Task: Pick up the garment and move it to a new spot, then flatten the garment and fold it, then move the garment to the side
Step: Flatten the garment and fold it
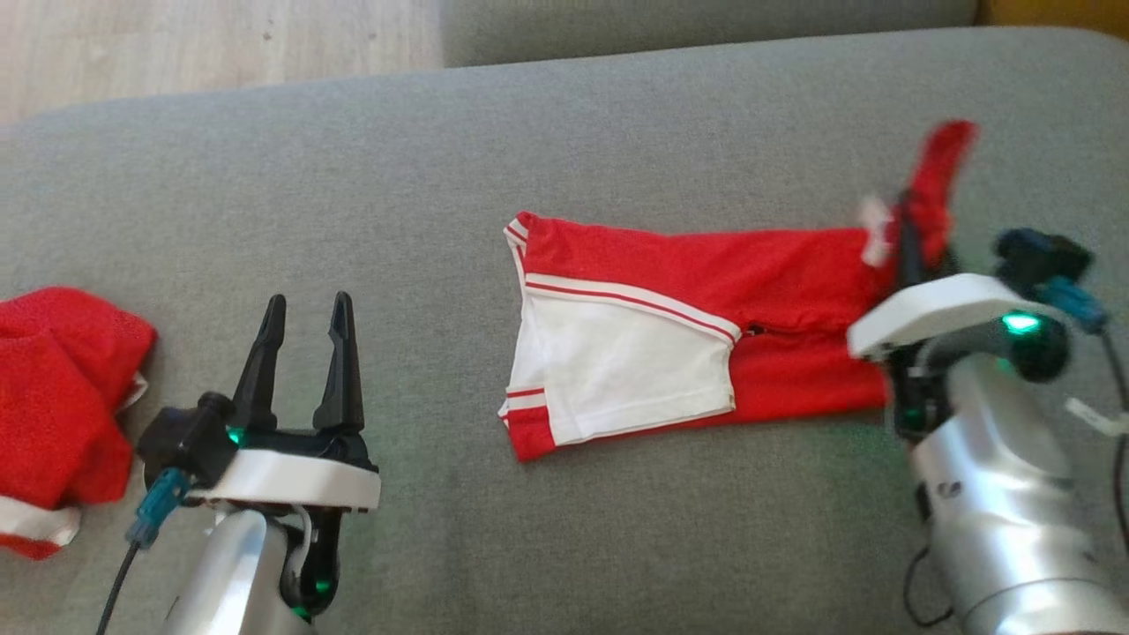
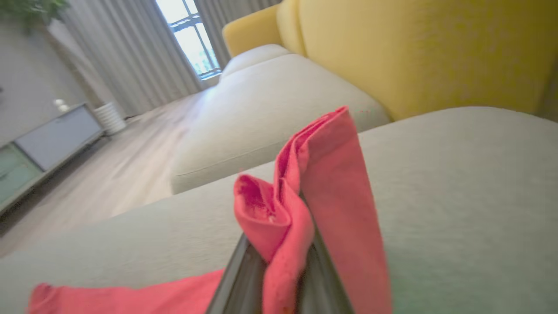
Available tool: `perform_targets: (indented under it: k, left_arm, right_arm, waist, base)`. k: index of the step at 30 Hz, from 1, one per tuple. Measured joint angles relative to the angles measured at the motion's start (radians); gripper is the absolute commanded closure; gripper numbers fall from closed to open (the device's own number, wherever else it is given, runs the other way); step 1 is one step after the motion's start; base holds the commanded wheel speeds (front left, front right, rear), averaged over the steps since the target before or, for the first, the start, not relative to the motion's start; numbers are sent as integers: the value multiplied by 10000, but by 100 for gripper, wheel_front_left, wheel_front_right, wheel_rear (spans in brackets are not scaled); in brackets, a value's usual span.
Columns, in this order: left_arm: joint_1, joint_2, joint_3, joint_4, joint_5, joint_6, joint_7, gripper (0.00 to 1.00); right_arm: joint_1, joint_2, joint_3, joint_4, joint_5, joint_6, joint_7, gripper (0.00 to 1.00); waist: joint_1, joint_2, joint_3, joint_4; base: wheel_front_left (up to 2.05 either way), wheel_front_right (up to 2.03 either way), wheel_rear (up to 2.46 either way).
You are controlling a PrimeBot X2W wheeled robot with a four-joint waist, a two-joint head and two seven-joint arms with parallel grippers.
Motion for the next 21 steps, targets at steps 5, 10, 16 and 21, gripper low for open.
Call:
perform_targets:
  k: [5,10,16,21]
  left_arm:
    - [170,-17,13,12,0,-8,0,0]
    - [242,-109,77,36,0,-8,2,0]
    - [259,-178,119,48,0,-10,2,0]
    - [311,-211,127,125,0,-12,0,0]
  right_arm:
    - [467,0,2199,-922,1657,2,113,100]
    - [975,-12,3666,-1601,2435,0,318,100]
    - [1295,-21,4389,-1879,2784,0,491,100]
    - [1577,-36,4700,-1848,3120,0,541,100]
  waist:
    - [0,0,-109,170]
    - [0,0,-177,445]
    - [0,0,-205,802]
    - [1,0,-178,1077]
  base:
    - [0,0,0]
    - [0,0,0]
    - [0,0,0]
    - [0,0,0]
